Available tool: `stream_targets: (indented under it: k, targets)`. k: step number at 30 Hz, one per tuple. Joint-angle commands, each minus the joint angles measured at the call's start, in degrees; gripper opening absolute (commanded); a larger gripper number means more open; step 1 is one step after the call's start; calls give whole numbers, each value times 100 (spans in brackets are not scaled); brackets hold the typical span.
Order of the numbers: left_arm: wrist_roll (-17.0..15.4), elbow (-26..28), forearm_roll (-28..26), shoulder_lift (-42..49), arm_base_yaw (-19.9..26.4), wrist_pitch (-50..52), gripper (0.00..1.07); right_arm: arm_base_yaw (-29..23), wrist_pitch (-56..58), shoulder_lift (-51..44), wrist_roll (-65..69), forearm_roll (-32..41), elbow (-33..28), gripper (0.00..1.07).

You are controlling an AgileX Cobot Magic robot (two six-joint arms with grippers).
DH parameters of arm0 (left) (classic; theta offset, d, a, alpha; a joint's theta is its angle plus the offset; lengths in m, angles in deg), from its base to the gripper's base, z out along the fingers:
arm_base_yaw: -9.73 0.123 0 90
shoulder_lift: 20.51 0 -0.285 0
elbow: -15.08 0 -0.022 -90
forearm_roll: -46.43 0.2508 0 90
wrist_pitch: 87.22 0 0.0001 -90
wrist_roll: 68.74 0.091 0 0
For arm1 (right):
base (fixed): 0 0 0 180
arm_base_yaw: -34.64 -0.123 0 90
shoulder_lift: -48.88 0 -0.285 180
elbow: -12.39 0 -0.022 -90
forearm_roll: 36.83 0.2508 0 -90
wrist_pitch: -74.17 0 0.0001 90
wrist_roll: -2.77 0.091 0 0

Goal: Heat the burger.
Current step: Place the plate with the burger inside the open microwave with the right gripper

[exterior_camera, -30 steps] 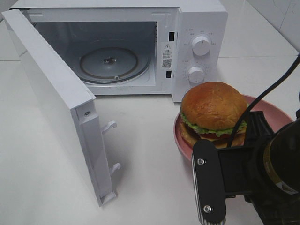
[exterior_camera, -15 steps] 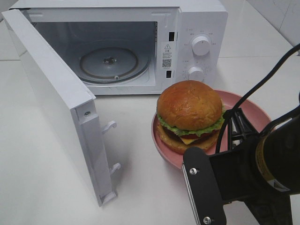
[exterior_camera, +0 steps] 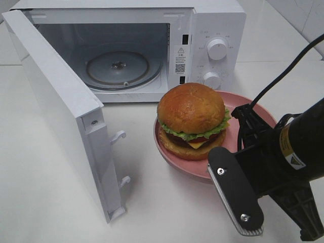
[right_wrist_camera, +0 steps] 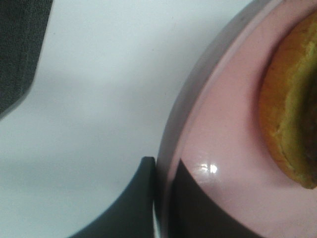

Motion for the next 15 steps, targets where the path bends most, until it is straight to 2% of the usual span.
stream_targets:
  k: [1,3,6,8,9,11,14,15]
  targets:
    - [11,0,-40,92,-17,52,98,229,-372,-74,-573,40,11,0]
    - [11,0,-40,92,-17,52,98,573,-596,-74,-1175,401,11,0]
    - [11,0,-40,92,-17,52,98,647,-625,-74,-1381,521,11,0]
    - [11,0,-40,92,-17,52,98,905,-688,-74,-2257,1043,11,0]
    - [11,0,-40,92,-17,52,98,905,-688,-74,-2257,1043,11,0]
    - [11,0,-40,92,-17,52,98,1157,-762,-74,-2842,1576,11,0]
    - [11,0,-40,92,-17,52,98,1215,-791,-74,-3014,1696,11,0]
    - [11,0,-40,92,-17,52,98,1358,-854,-74,-3409,1960,11,0]
